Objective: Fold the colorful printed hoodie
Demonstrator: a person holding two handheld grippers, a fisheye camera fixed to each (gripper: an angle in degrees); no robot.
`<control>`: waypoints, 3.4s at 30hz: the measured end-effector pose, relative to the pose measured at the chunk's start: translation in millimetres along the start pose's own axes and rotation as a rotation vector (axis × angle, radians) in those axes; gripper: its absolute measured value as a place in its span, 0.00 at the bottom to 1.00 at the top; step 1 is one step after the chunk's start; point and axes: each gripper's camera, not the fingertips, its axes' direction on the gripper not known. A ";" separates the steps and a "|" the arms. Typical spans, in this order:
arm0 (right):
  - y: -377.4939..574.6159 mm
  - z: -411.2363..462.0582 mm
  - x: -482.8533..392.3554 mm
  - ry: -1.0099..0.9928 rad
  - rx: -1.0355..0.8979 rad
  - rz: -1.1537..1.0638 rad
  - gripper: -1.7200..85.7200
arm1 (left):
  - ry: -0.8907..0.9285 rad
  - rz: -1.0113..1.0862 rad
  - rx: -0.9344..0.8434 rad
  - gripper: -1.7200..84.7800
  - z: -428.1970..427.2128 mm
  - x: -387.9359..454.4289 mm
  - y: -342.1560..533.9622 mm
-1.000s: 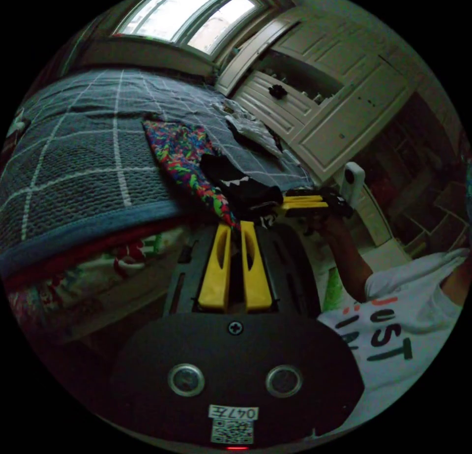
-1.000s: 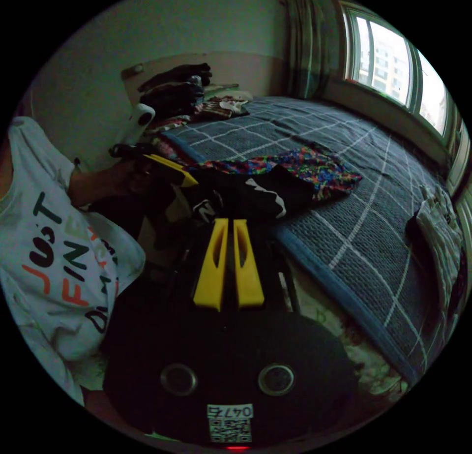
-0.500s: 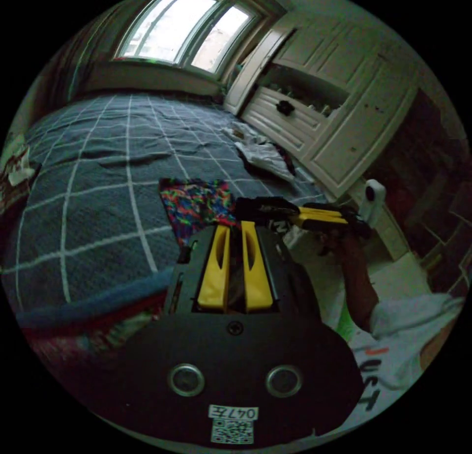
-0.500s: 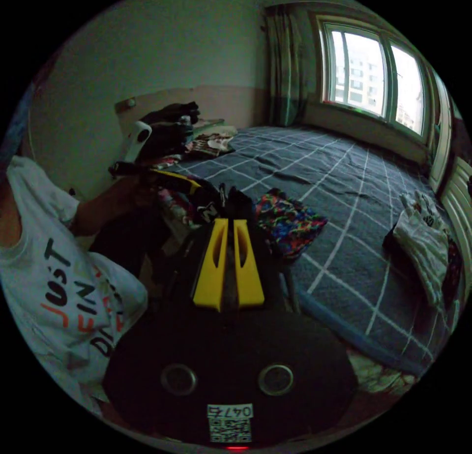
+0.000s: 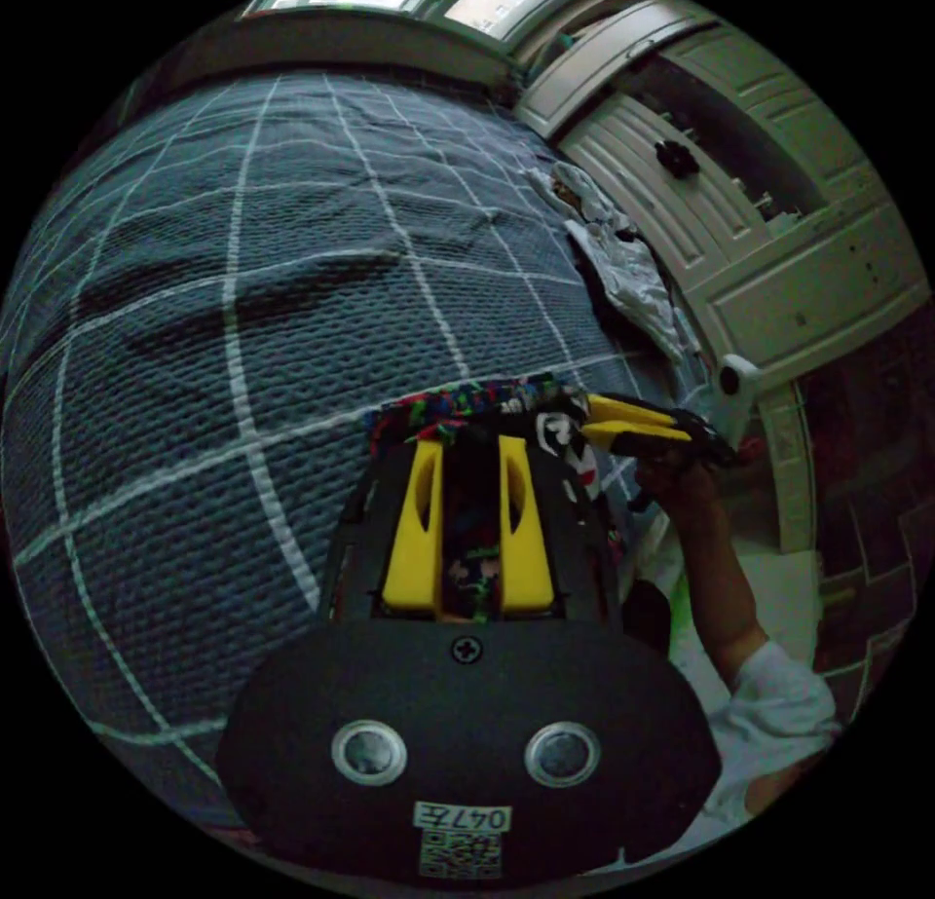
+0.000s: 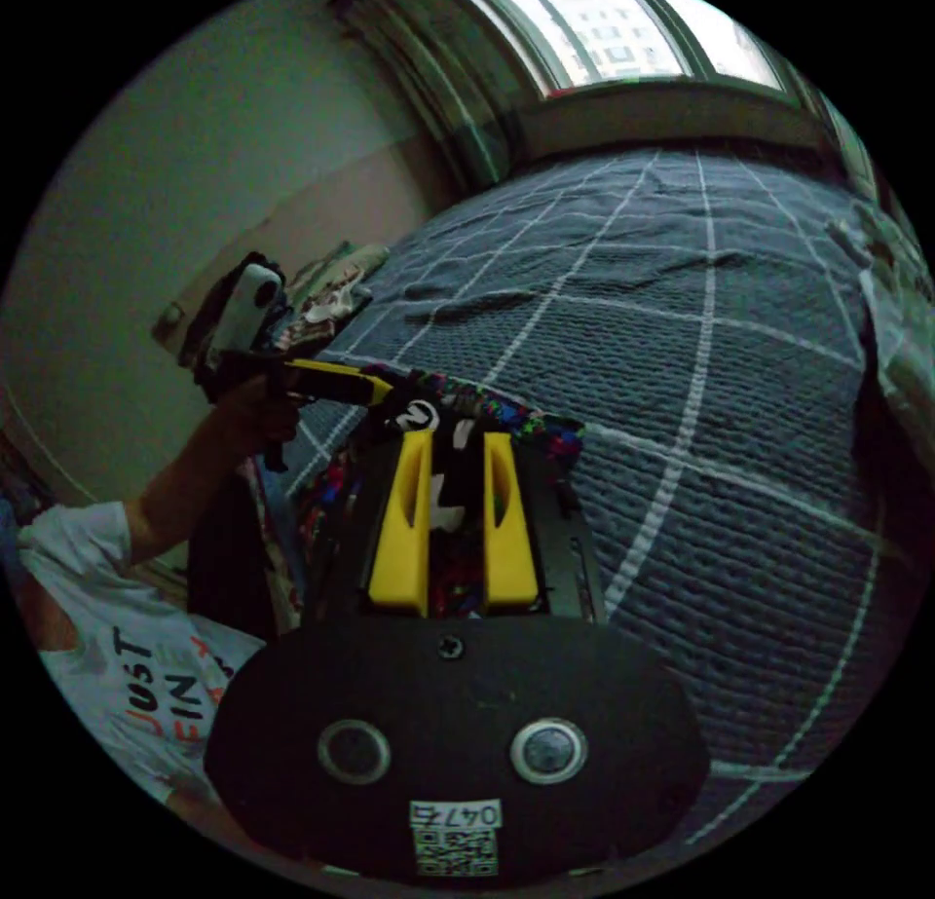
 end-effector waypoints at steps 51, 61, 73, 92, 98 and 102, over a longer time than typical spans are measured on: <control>-101.8 101.3 28.0 0.241 0.049 0.027 0.18 | -0.106 0.008 0.057 0.10 -33.6 40.2 107.4; -145.5 211.2 -6.8 0.374 -0.131 -0.056 0.09 | -0.135 -0.143 0.107 0.09 -17.6 17.9 131.4; -185.5 313.9 -75.3 0.511 -0.106 -0.157 0.03 | -0.015 -0.178 0.148 0.24 -47.7 -20.8 168.8; -265.6 484.4 -199.5 0.540 0.022 -0.234 0.03 | -0.089 -0.138 0.250 0.01 -99.8 -66.7 235.3; -306.1 545.0 -283.4 0.638 0.081 -0.418 0.03 | -0.216 -0.052 0.369 0.01 -150.5 -70.8 269.7; -355.1 592.1 -352.7 0.630 0.138 -0.538 0.03 | -0.235 -0.067 0.450 0.01 -194.0 -92.6 295.4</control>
